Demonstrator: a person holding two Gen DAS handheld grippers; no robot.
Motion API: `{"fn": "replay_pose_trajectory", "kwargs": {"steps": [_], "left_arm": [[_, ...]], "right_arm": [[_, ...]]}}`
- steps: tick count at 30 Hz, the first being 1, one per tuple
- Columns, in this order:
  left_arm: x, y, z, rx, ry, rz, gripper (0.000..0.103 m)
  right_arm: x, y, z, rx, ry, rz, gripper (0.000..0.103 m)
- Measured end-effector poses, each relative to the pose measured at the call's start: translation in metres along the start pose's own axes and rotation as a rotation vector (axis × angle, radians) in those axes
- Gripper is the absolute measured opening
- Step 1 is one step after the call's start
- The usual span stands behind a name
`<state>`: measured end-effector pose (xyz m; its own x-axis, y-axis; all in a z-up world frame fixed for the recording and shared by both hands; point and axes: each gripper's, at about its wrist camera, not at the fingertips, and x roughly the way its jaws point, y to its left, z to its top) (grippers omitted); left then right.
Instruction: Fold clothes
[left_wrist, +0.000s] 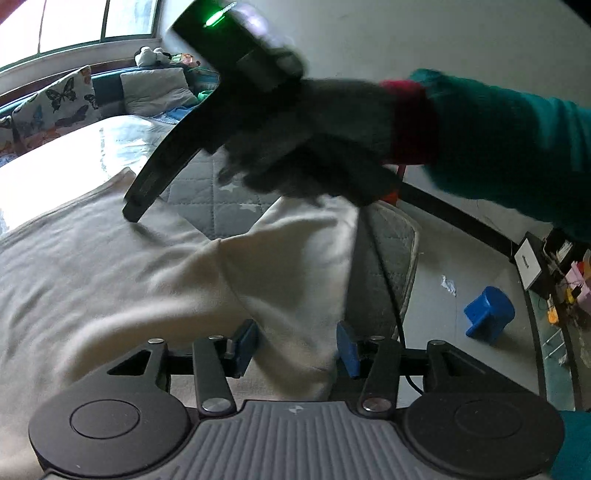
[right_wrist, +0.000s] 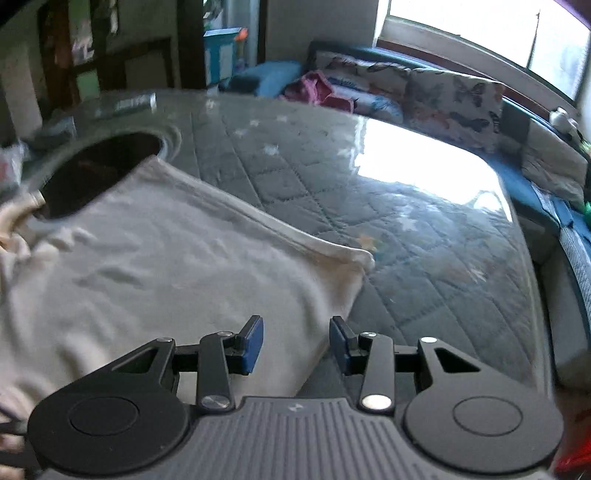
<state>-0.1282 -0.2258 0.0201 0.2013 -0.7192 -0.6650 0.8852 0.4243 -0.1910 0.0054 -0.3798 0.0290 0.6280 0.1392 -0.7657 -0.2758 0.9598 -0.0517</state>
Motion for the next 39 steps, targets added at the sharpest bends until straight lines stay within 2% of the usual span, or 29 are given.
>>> {"fn": "replay_pose_trajectory", "kwargs": {"steps": [6,14,17,22,24,28,33,39], "left_arm": [[0.004,0.003,0.002,-0.015,-0.013,-0.021,0.056],[0.014,0.011,0.011,-0.037,-0.030,-0.030,0.071],[0.015,0.010,0.011,-0.044,-0.033,-0.023,0.079],[0.003,0.012,0.004,-0.091,-0.022,-0.020,0.081],[-0.012,0.018,-0.002,-0.115,-0.034,0.012,0.081],[-0.047,0.036,-0.014,-0.166,-0.075,0.126,0.081],[-0.103,0.071,-0.031,-0.254,-0.141,0.333,0.080],[-0.166,0.121,-0.049,-0.387,-0.206,0.683,0.080]], "right_arm": [[0.034,-0.005,0.022,-0.035,0.009,-0.031,0.040],[0.066,-0.018,0.051,-0.060,-0.003,-0.107,0.042],[0.075,-0.023,0.062,-0.060,0.003,-0.110,0.044],[0.064,-0.011,0.061,-0.134,0.003,-0.127,0.046],[0.053,-0.002,0.057,-0.151,-0.007,-0.111,0.046],[0.026,0.022,0.040,-0.184,-0.019,-0.037,0.047],[0.002,0.060,0.013,-0.243,-0.020,0.037,0.047],[-0.016,0.092,-0.007,-0.254,-0.048,0.096,0.050]]}}
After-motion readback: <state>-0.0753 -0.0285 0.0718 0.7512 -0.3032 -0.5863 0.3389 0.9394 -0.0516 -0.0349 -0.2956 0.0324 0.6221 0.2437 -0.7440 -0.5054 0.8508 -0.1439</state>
